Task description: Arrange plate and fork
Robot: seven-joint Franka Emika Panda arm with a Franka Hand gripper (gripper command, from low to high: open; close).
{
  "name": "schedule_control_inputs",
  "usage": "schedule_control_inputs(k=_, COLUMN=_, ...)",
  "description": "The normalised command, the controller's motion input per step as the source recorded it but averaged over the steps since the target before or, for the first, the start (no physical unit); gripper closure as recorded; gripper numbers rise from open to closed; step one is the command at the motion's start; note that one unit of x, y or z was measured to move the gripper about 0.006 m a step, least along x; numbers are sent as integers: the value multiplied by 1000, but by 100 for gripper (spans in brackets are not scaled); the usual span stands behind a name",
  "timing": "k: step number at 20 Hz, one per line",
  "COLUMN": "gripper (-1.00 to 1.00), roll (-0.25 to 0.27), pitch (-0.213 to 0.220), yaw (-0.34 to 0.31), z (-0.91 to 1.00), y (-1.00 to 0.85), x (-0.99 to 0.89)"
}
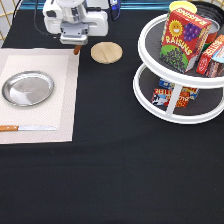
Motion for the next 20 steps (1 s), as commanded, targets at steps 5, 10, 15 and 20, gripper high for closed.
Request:
schedule_control_inputs(k=5, gripper=100, roll=0, pitch=-80, yaw=-156, z=0, y=-533, x=0)
schedule_control_inputs(k=10, gripper=100, roll=0, pitch=-22, yaw=-158, z=38, y=-542, x=0)
schedule_control_inputs(k=15, gripper=100, roll=0, pitch=-27, yaw=-207, z=1, y=-413, x=0)
schedule_control_inputs(k=20, gripper=100, roll=38, pitch=-31, yaw=-262, z=-9, y=-237, x=-50)
